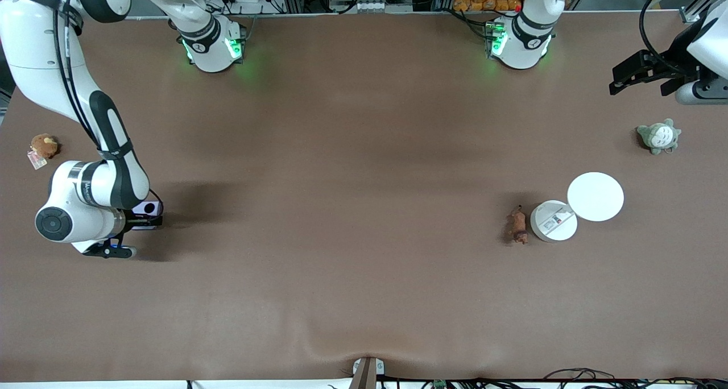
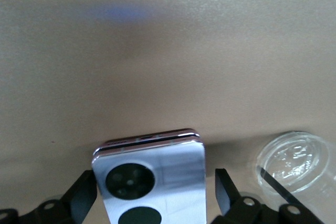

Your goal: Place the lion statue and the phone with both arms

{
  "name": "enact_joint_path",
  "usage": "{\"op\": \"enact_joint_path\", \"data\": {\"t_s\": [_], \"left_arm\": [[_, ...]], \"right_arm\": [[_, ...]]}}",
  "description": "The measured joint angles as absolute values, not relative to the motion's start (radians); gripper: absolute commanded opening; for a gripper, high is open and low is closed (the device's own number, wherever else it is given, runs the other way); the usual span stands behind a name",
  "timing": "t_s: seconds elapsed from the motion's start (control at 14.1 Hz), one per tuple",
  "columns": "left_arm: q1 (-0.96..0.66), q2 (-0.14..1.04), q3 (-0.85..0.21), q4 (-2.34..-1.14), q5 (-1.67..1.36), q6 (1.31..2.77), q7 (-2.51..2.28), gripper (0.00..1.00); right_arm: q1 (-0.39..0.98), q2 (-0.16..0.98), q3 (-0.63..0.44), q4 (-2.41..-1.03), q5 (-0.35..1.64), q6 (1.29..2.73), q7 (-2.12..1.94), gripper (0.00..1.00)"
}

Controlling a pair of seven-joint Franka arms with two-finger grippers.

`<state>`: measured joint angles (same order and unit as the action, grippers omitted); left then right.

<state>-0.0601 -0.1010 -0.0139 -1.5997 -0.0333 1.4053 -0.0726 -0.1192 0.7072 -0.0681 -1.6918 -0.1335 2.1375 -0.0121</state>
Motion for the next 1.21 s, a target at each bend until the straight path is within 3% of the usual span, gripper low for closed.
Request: {"op": "enact_joint_path", "data": {"t_s": [0.36, 0.64, 1.21], "left_arm": [[-0.06, -0.102, -0.014, -1.6, -0.025, 1.396, -0.073, 1.0], [-0.06, -0.102, -0.014, -1.6, -0.021, 1.393, -0.073, 1.0], [-0.06, -0.103, -0.015, -1.599, -0.018, 1.39, -0.073, 1.0]], "right_arm": [[-0.116, 0.706, -0.055, -1.613, -0.135, 2.131, -0.012, 1.0], [-0.057, 0.683, -0.042, -1.488, -0.135, 2.042, -0.012, 1.0], [0.094, 0.366, -0.038, -1.494, -0.134, 1.86, 0.044, 1.0]]}}
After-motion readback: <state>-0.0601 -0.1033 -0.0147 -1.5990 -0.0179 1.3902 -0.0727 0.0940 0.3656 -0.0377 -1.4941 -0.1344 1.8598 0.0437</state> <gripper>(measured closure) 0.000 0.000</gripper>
